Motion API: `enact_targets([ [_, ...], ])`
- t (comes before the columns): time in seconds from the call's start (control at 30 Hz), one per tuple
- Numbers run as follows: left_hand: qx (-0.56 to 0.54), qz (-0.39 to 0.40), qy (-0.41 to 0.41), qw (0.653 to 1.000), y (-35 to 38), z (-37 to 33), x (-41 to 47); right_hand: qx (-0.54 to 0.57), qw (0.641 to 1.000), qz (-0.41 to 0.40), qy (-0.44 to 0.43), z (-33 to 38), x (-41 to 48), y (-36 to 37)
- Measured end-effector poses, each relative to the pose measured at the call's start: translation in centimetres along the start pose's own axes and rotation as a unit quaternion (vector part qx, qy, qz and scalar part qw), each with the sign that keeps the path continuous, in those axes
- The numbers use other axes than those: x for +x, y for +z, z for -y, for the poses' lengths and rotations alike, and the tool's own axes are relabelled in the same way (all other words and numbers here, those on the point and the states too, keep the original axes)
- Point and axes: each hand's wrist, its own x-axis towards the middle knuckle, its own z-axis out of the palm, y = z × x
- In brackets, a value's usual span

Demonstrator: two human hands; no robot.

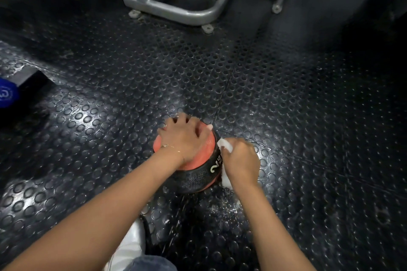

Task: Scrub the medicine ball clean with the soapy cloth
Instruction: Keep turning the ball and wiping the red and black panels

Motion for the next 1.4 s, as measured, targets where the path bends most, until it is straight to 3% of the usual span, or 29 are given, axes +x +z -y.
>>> enact_targets([
  [0.1,0.031,0.145,0.081,0.986,-2.1,2.1,0.2,-0.001,1.0,0.003,-0.005,-0.6,0.8,0.0],
  [0.17,0.045,0.185,0.096,0.977,-2.6,3.1,0.2,0.018,1.0,0.0,-0.002,-0.6,1.1,0.0],
  [0.27,0.018,0.178,0.086,0.98,-2.5,4.0,0.9,0.071,0.997,-0.007,0.001,-0.4,-0.5,0.5],
  [0.37,-0.03,0.181,0.055,0.982,-2.7,4.1,1.5,0.09,0.995,-0.018,-0.048,-0.2,-3.0,0.9],
  [0.57,-0.066,0.225,0.036,0.972,-2.7,4.9,0.4,0.052,0.998,-0.016,-0.023,0.4,-0.4,0.5],
  [0.7,-0.099,0.189,0.004,0.977,-2.4,5.3,0.1,0.058,0.998,-0.022,-0.016,0.8,-0.3,0.7],
  [0.9,-0.093,0.195,0.004,0.976,-3.0,3.9,1.0,0.082,0.992,-0.067,-0.067,-0.9,-3.7,2.0],
  [1.07,-0.051,0.178,-0.015,0.983,-3.0,1.5,1.8,0.104,0.99,-0.084,0.052,-1.1,-0.9,1.9],
  [1.23,-0.025,0.191,-0.01,0.981,-3.4,-0.3,2.8,0.116,0.99,-0.083,-0.014,-1.4,-2.9,2.1],
  [1.33,-0.001,0.187,-0.017,0.982,-3.3,-1.5,2.5,0.168,0.977,-0.095,0.09,-2.0,-1.3,1.7],
  [1.4,0.006,0.185,-0.024,0.983,-3.6,-2.4,2.0,0.154,0.977,-0.103,0.102,-1.6,-1.6,1.6],
])
